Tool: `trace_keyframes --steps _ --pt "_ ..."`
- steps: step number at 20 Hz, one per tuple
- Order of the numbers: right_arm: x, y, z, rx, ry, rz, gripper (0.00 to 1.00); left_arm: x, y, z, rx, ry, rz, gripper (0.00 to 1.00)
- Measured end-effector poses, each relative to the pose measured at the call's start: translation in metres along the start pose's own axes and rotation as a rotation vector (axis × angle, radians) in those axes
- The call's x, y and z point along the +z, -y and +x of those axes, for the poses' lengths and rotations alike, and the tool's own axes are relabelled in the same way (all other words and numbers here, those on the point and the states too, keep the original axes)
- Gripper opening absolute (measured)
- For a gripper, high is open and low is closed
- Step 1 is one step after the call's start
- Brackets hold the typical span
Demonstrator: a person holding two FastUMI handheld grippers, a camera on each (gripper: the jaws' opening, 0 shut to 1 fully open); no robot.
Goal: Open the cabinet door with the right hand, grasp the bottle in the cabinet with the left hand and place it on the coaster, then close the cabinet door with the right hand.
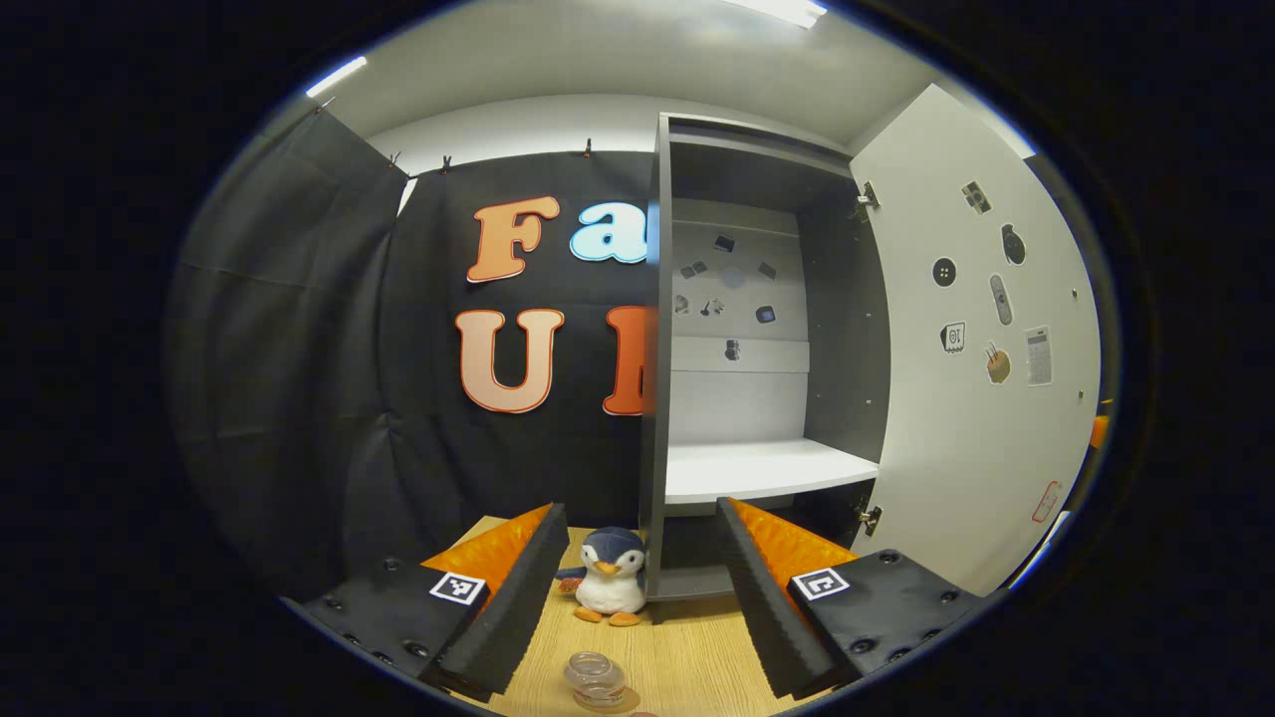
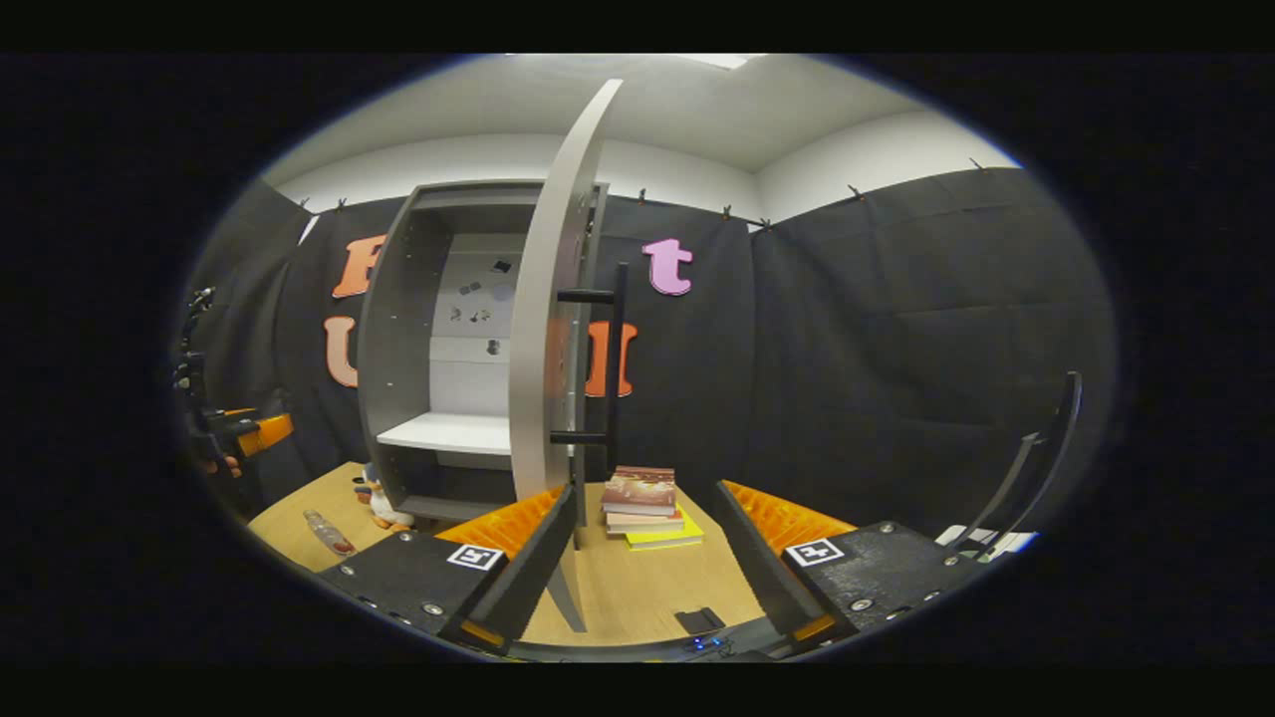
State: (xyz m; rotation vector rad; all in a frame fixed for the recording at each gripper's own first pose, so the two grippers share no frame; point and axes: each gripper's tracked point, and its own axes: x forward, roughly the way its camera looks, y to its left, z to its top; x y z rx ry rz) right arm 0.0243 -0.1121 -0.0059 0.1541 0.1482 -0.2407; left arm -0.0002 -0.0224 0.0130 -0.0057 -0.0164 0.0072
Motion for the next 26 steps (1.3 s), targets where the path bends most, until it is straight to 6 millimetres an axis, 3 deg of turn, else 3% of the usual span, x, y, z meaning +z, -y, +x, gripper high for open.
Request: trace_keyframes --steps 8,14,23,26 --pt "0.003 -0.051 -0.002 0.072 -0.01 0.039 0.87 -0.008 -0.016 0.011 -0.003 -0.01 0.001 0.96" --pt "0.006 -0.109 0.006 0.189 -0.02 0.055 0.87 -0.009 -0.035 0.011 0.026 -0.007 -0.009 0.96" --pt "0.023 -0.186 0.043 0.341 -0.001 0.094 0.88 -0.008 -0.084 0.005 0.107 -0.001 0.001 0.96" --pt "0.024 -0.215 0.063 0.384 -0.006 0.104 0.94 -0.008 -0.1 0.004 0.137 -0.001 0.007 0.96"
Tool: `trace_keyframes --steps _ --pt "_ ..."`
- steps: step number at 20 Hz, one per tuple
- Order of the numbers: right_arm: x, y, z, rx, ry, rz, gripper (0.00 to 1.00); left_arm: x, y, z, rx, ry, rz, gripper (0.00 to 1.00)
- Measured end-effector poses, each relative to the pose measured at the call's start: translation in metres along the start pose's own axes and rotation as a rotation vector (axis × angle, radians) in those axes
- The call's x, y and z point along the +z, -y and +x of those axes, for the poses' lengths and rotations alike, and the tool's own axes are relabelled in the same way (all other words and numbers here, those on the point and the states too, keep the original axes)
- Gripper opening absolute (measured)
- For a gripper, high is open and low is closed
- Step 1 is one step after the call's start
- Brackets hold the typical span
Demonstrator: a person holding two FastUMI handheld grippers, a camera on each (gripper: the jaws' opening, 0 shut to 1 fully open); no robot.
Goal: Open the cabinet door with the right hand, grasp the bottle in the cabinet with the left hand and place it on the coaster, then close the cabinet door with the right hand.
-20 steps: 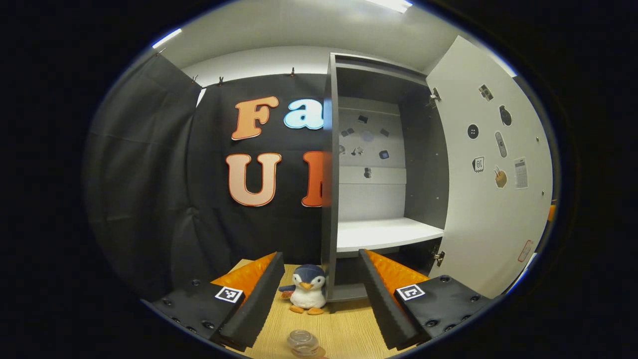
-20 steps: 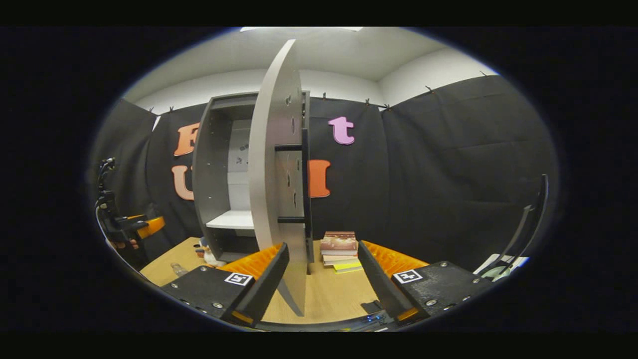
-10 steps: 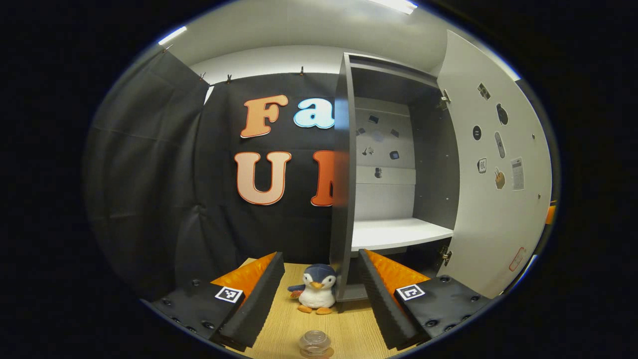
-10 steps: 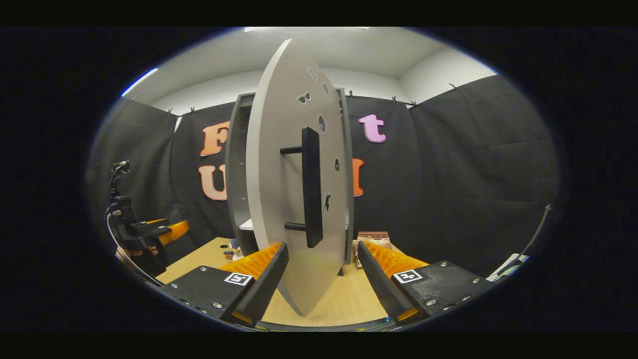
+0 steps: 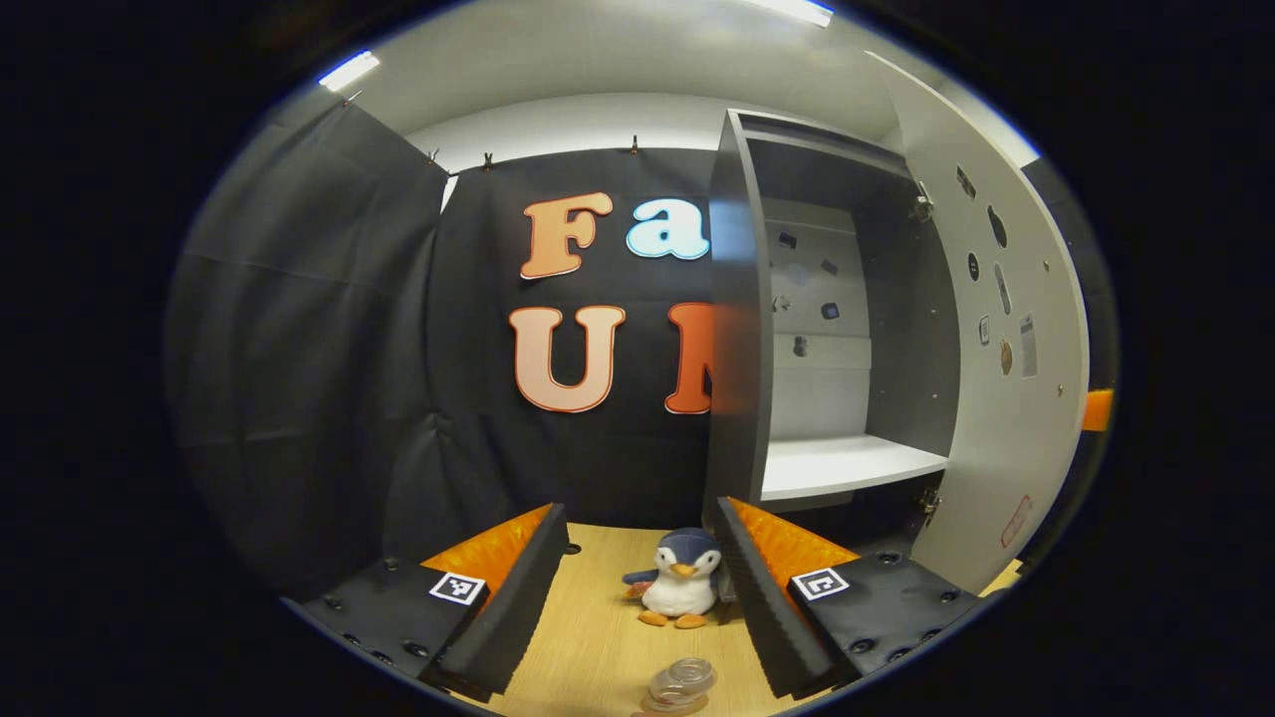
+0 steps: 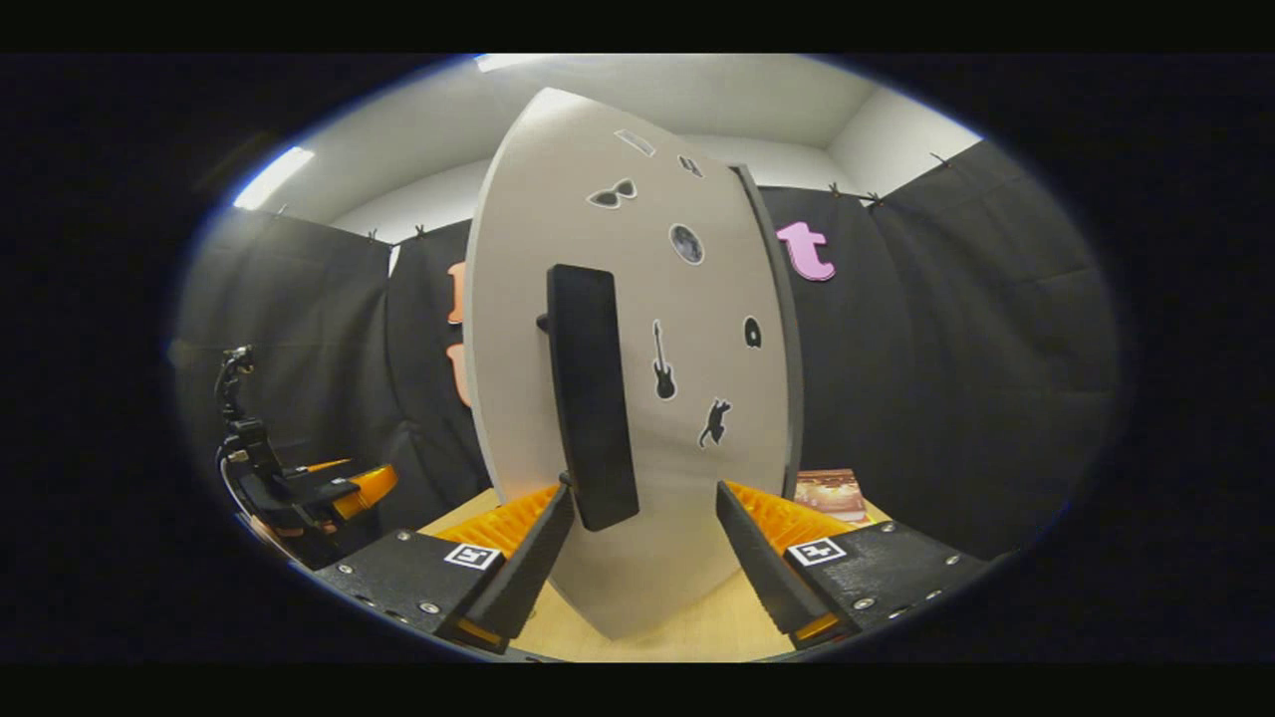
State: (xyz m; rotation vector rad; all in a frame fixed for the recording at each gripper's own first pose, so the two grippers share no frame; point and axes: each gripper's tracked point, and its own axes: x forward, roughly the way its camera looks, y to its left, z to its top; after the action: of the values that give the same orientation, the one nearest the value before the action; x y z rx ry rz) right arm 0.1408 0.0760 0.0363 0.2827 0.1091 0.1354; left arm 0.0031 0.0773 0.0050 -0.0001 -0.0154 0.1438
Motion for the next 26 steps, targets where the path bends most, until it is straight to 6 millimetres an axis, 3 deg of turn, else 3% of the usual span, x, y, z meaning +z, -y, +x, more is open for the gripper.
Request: trace_keyframes --steps 1,2,3,4,6,15,26 --pt "-0.003 0.0 0.01 -0.012 -0.007 -0.011 0.9 0.0 -0.005 0.0 0.01 0.001 -0.001 0.96" --pt "-0.003 -0.007 0.019 0.002 0.001 -0.013 0.95 0.0 -0.009 0.001 0.018 0.001 -0.002 0.96" --pt "-0.004 -0.015 0.029 0.015 0.0 -0.004 0.89 -0.001 -0.015 0.001 0.027 -0.002 -0.003 0.96" --pt "-0.006 -0.022 0.038 0.03 0.002 -0.003 0.95 -0.002 -0.021 0.0 0.037 -0.006 -0.004 0.96" --pt "-0.005 -0.035 0.056 0.048 0.012 -0.018 0.98 -0.004 -0.03 0.0 0.055 -0.01 -0.007 0.96" --pt "0.001 -0.046 0.065 0.014 0.046 -0.131 0.98 -0.009 -0.055 0.008 0.094 -0.015 -0.03 0.96" --pt "-0.001 -0.056 0.085 0.021 0.044 -0.105 0.95 -0.012 -0.048 0.029 0.05 -0.015 -0.032 0.96"
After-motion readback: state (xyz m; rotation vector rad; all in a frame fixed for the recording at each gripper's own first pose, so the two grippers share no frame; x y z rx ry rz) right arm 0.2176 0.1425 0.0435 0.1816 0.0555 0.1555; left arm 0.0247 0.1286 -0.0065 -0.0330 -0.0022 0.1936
